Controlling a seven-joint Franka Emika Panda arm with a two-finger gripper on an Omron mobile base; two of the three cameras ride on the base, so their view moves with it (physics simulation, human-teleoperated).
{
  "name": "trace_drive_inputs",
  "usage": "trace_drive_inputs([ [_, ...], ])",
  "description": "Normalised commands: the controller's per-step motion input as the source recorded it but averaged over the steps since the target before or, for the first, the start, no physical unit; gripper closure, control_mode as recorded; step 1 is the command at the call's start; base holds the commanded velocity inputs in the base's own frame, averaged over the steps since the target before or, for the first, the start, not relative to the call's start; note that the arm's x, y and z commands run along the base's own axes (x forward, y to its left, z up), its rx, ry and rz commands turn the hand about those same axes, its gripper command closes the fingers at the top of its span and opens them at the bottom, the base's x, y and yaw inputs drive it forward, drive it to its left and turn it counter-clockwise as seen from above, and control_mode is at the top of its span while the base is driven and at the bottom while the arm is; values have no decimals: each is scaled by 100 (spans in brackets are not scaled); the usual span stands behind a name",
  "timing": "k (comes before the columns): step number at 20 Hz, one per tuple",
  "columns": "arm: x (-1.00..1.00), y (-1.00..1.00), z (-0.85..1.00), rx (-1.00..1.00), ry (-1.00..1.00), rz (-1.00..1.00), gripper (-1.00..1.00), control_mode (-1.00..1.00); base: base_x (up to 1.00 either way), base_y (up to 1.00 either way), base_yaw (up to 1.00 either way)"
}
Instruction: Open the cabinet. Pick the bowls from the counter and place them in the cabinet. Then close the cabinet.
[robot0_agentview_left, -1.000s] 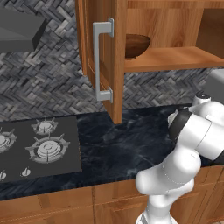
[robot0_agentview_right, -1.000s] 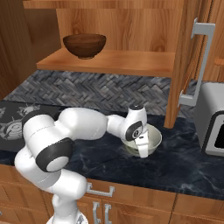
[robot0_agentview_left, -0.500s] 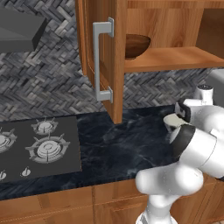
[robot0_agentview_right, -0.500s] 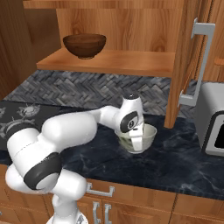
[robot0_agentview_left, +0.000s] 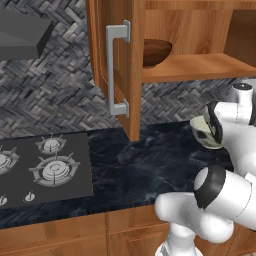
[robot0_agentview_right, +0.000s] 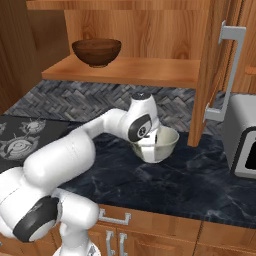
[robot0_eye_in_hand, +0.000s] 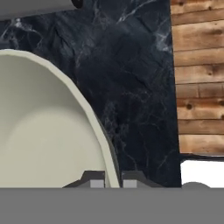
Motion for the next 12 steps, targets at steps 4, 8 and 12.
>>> trace_drive_inputs([
  [4,-31,27,57,-5,-13,-12,100,-100,0,0,0],
  [8,-38,24,60,0,-22,-10,100,-100,0,0,0],
  [12,-49,11,62,0,-25,-7,100,-100,0,0,0],
])
